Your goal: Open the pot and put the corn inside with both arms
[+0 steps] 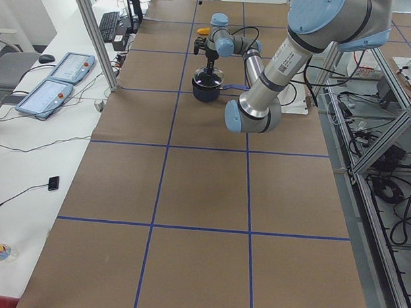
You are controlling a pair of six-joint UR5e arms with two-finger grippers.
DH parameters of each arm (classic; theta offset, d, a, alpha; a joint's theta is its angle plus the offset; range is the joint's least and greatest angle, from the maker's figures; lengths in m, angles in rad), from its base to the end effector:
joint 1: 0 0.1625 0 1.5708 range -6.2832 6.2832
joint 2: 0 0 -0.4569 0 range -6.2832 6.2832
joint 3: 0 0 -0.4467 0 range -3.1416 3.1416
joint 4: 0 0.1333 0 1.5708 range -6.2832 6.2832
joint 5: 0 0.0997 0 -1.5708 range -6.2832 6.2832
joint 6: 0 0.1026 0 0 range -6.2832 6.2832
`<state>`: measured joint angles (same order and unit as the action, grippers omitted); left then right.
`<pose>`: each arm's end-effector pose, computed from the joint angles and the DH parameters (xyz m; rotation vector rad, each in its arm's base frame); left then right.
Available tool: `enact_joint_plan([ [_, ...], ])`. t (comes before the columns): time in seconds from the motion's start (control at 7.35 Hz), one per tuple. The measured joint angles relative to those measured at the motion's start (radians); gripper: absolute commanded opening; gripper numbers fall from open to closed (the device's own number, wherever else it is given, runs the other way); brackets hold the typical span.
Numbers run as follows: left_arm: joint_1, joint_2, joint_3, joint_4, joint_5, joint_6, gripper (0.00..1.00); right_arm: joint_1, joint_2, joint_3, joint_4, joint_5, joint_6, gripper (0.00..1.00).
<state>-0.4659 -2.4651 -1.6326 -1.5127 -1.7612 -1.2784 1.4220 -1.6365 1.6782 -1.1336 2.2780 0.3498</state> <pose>0.6232 -0.4408 0.0684 0.1665 0.8972 -0.0758 -0.0143 -0.5446 0.6231 0.2730 -0.7841 0.0200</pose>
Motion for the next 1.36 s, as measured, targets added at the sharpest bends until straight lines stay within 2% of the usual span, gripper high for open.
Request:
enact_joint_plan([
  [0.41,-0.057,0.069,-0.127,0.064,-0.02,0.054,0.0,0.0,0.0,0.001,0.0,0.001,0.001,1.0],
  [0.82,-0.171,0.209,-0.223,0.076,-0.069,0.287,0.0,-0.018,0.001,0.009,0.0,0.005,0.025,1.0],
  [1.09,-0.262,0.315,-0.244,0.042,-0.105,0.452,0.0,-0.06,0.002,0.027,0.006,0.002,0.078,1.0],
  [1.36,-0.332,0.437,-0.242,-0.049,-0.142,0.579,0.0,-0.094,0.001,0.034,0.05,-0.002,0.132,1.0],
])
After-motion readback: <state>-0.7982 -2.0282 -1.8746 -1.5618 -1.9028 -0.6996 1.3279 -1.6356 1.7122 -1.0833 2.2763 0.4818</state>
